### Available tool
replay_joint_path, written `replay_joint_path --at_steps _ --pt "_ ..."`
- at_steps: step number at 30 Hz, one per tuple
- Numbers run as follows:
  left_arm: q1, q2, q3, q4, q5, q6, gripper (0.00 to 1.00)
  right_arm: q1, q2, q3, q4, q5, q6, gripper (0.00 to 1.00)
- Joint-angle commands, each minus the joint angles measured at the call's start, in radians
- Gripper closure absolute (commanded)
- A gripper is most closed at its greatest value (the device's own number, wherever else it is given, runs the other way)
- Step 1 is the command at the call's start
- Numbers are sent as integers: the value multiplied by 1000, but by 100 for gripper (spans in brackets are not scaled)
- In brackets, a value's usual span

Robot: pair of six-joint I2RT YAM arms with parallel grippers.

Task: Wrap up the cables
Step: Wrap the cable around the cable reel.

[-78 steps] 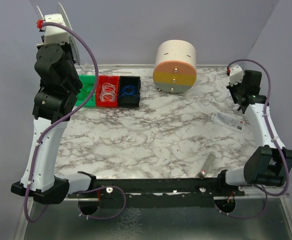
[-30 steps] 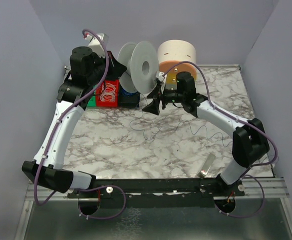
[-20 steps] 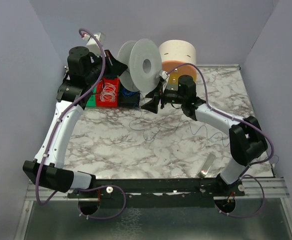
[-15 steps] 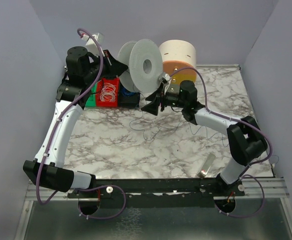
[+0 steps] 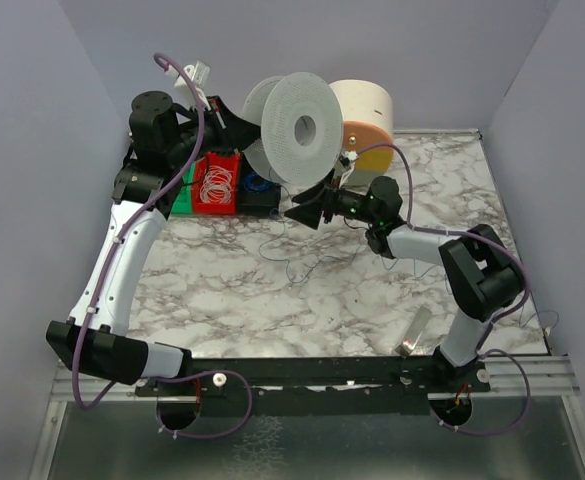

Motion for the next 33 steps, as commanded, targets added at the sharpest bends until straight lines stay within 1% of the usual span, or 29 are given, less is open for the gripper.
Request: replay_joint_path --at_steps 1,7,12,17,19,21,23,24,25,26,28,29,31,33 --pt "3 -5 -4 128 102 -61 100 -4 40 -2 184 -41 81 17" --pt "3 -5 -42 166 118 -86 100 -1 80 14 292 -70 160 14" --pt "3 -4 -52 175 124 -88 100 12 106 37 325 -120 186 13" --pt "3 -2 -67 199 144 -103 100 38 151 65 404 -160 259 13" --pt "3 -1 -76 208 153 -107 100 48 163 76 410 -169 273 14" --pt "3 -2 -85 225 164 -119 100 55 176 86 417 -169 293 14" --pt "3 1 -90 238 175 -128 100 62 188 93 426 -164 310 19" --pt "3 1 -91 241 177 -130 100 64 191 95 425 -159 314 25" --pt "3 2 -92 243 179 -131 100 65 195 97 423 -152 319 35" --pt "3 1 -92 245 180 -133 100 64 199 98 415 -145 323 50" --pt "3 -1 -93 249 183 -135 100 64 190 93 358 -121 303 88" --pt "3 -3 -92 249 185 -135 100 62 179 86 315 -105 285 98" --pt "3 -7 -91 249 186 -135 100 49 147 53 258 -61 252 100" --pt "6 -16 -87 241 186 -130 100 26 105 26 156 -13 198 100"
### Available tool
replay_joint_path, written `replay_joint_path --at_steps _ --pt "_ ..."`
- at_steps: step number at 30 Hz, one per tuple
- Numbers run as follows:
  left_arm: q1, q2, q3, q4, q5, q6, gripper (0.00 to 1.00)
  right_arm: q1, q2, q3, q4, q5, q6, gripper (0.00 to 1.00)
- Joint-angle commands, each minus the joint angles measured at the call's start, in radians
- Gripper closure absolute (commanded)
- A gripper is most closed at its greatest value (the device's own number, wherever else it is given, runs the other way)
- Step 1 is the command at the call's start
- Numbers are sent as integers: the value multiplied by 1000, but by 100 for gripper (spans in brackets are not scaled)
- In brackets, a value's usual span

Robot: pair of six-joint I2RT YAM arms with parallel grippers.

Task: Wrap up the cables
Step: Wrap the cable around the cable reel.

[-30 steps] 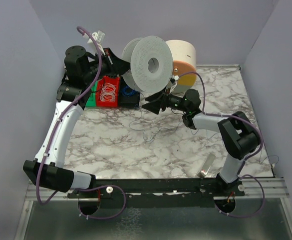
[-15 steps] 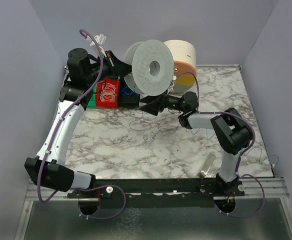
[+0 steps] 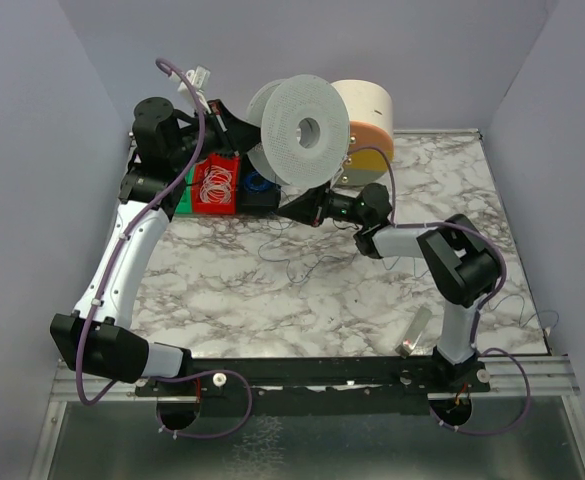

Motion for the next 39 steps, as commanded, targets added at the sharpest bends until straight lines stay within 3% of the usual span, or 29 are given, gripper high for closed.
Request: replay_joint_path --at_steps 1,6,8,13,17,22,31,34,39 --pt "-7 -28 8 61 78 -36 100 -31 -89 -48 -246 105 -119 100" --pt "-7 -43 24 -63 -30 80 100 -152 -191 -65 -523 259 -274 100" --pt "-10 -44 26 -127 -87 148 100 -212 -195 -45 -564 249 -295 100" --pt "-71 -48 21 -243 -263 345 100 -311 -162 129 -787 63 -350 100" --pt "-145 -55 -6 -284 -404 459 100 -317 -158 281 -989 -103 -439 100" --pt "-217 -54 -47 -297 -598 568 100 -317 -190 409 -1123 -275 -513 100" --pt "-342 -18 -89 -300 -885 706 100 -319 -221 485 -1098 -437 -433 100" --pt "-362 -6 -92 -299 -922 735 100 -319 -209 570 -1330 -387 -616 100" --pt "-381 -18 -101 -308 -801 784 100 -329 -160 705 -1651 -233 -875 100"
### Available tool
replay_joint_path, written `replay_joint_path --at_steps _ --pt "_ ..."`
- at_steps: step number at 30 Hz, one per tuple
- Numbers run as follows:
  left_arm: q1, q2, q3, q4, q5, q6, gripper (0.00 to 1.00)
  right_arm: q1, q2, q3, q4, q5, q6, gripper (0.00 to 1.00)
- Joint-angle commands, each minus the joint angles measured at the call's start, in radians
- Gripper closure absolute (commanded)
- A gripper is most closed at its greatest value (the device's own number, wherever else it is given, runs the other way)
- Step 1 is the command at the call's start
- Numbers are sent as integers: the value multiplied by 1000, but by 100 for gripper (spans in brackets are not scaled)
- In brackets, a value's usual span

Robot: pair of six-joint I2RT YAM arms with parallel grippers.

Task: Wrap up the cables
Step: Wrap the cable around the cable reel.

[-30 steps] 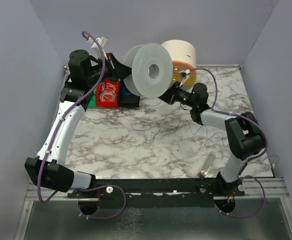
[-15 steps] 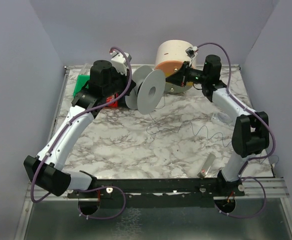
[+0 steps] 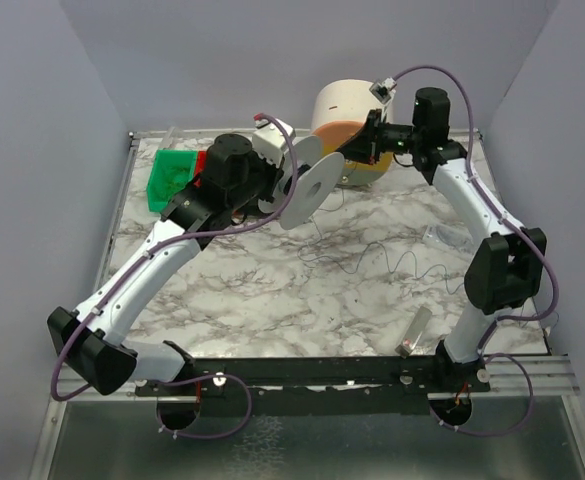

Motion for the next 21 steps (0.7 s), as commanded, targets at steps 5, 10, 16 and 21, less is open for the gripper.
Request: replay_joint_path --at_steps 5,10,16,21 --pt "-18 23 -27 -49 -153 161 100 -53 30 206 -385 -107 -204 100" --pt "-39 60 -37 -15 -335 148 100 -56 -16 151 -284 -257 -95 100" --pt "-59 121 -12 4 -478 120 100 -11 -89 -69 382 -421 449 100" --pt "-84 152 4 6 -527 120 100 42 -89 -149 695 -426 712 100"
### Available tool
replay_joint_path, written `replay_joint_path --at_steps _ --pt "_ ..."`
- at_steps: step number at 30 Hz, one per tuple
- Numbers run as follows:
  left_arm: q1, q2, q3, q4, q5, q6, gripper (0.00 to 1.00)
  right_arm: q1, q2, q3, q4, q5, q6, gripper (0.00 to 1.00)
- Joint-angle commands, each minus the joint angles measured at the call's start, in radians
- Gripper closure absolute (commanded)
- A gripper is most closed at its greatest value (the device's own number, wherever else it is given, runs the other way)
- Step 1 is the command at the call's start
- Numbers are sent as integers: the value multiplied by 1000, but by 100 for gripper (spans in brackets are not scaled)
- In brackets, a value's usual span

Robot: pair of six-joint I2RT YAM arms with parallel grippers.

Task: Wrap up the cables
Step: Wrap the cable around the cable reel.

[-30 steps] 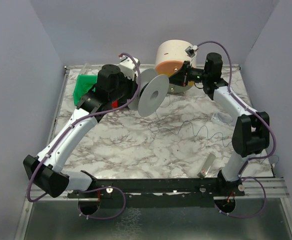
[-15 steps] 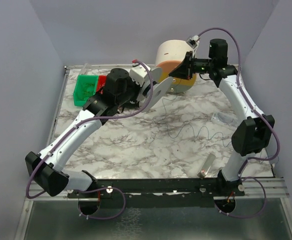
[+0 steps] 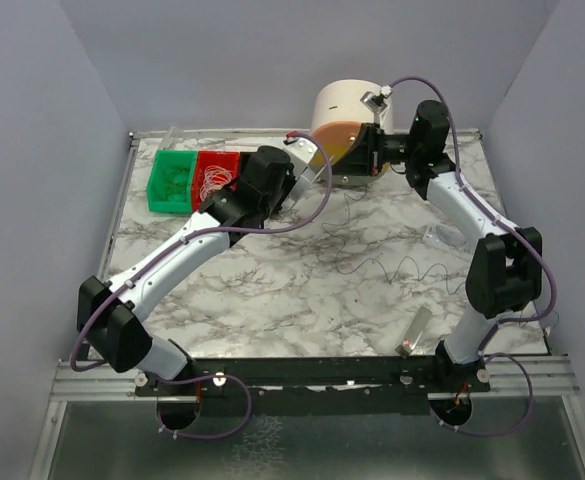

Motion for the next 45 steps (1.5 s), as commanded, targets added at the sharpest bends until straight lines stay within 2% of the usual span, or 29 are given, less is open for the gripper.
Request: replay_joint_path --at_steps 1,6,10,13,17,22,27,33,37,45 --pt "1 24 28 12 -215 -13 100 48 -63 -24 347 -133 294 100" --pt "-3 53 43 13 -251 -71 100 129 -67 -59 283 -85 209 100" --pt "-2 73 75 0 -256 -139 100 201 -76 -69 27 -27 -80 100" --pt "11 76 106 -9 -217 -196 100 250 -82 -112 -76 46 -242 100" --pt "52 71 160 -34 -39 -277 100 303 -92 -189 -130 185 -421 100" --pt "119 59 240 -57 188 -349 100 356 -132 -283 -164 448 -611 100" --pt "215 56 302 -51 423 -465 100 372 -146 -359 -100 591 -610 100" --pt "338 12 287 35 627 -618 100 369 -193 -462 -26 728 -590 100" --pt "391 -24 267 88 724 -693 100 330 -207 -497 36 766 -512 100" --pt "429 -72 198 161 891 -730 100 199 -203 -524 123 885 -314 100"
